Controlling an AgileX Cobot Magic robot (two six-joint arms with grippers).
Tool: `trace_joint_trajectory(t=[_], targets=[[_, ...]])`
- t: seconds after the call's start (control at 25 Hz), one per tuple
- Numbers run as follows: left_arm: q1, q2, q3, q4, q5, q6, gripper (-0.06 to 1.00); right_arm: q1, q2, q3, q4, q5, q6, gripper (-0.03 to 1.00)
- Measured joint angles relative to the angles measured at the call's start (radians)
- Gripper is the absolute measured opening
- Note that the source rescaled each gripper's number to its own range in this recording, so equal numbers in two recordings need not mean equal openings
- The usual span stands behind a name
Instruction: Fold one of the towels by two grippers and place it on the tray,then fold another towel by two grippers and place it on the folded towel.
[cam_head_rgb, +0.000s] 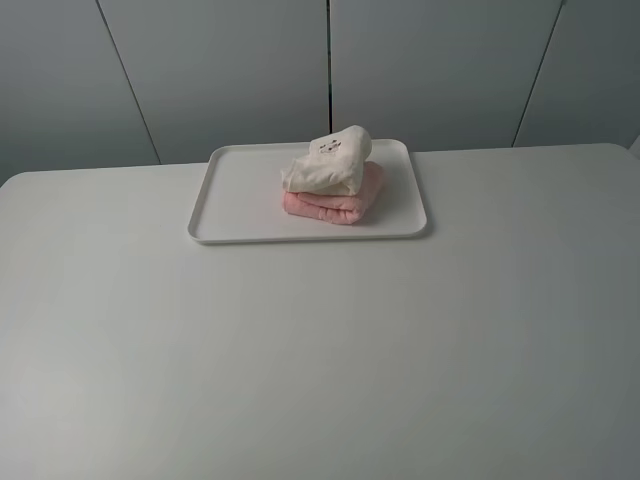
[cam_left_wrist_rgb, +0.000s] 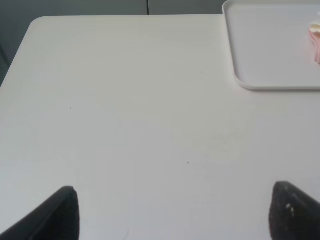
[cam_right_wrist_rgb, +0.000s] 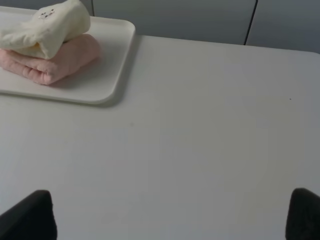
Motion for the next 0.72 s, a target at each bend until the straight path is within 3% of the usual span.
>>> trace_joint_trajectory(t=[0.72], targets=[[0.000,0.000,0.000,0.000,0.000,0.000,0.98,0.000,0.000,0.000,0.004,0.000,-0.003,1.00]])
